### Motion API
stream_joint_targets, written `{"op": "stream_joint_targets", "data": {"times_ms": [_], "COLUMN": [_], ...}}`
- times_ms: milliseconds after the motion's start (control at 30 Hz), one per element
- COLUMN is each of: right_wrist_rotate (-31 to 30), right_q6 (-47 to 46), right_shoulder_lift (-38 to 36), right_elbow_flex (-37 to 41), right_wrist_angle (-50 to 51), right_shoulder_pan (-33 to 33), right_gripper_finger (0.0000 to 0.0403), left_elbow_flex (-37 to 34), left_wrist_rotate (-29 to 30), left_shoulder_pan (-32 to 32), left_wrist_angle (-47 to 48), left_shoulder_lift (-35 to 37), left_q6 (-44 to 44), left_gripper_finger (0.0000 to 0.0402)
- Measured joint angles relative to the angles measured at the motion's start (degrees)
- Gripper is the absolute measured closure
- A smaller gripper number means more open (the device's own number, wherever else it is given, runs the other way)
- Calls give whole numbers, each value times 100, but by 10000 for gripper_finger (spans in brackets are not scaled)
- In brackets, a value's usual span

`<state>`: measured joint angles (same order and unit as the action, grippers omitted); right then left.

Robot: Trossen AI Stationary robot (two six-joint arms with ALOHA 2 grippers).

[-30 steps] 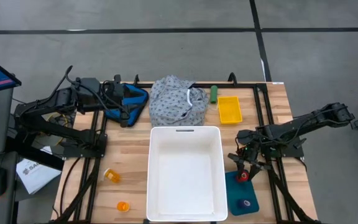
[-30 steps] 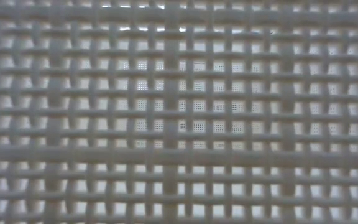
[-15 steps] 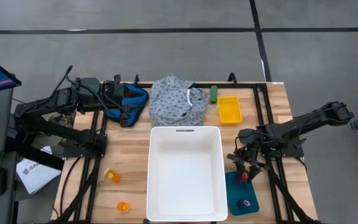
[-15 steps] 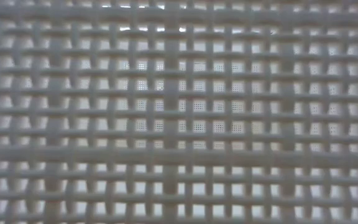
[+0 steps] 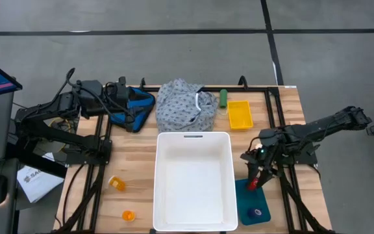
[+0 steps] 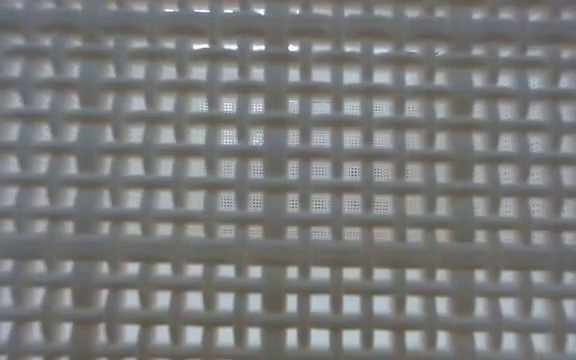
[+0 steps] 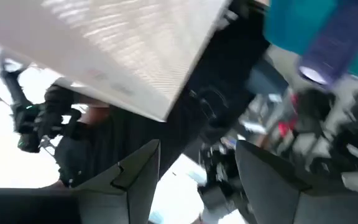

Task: Pick & place medical supplies in basket/bin
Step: Put the green bandage into the blue bin

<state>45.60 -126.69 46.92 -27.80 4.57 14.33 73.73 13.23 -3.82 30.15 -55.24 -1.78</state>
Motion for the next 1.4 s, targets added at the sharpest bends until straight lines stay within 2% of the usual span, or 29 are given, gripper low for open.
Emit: {"op": "stream_joint_targets", "data": {"times_ms": [200,333,567,733,900,1000,1267,1400], "right_wrist_rotate": [-940,-2135,-4614,-6033,-7247,-7569,-7613,-7488], "right_q6": [345,1065,3604,5433,6670,7164,8250,8305], "right_shoulder_lift": [-418,-536,-541,-541,-536,-534,-158,116], "right_elbow_flex": [-282,-377,-384,-384,-384,-384,-799,-1396], "right_wrist_angle": [97,-340,-2309,-3656,-4198,-4374,-4266,-2908], "right_shoulder_pan": [271,313,150,128,41,-169,-1120,-1696], "right_gripper_finger": [196,196,196,196,196,196,196,196], "left_elbow_flex": [0,0,0,0,0,0,0,0], "left_wrist_rotate": [0,1,160,206,269,496,761,830], "left_shoulder_pan": [-1,0,-1,0,1,1,-1,-1], "left_wrist_angle": [-106,-295,-695,-999,-1184,-1275,-1602,-1715], "left_shoulder_lift": [0,1,0,2,2,2,2,2], "left_q6": [76,79,77,77,77,77,76,79], "left_gripper_finger": [247,247,247,247,247,247,247,247]}}
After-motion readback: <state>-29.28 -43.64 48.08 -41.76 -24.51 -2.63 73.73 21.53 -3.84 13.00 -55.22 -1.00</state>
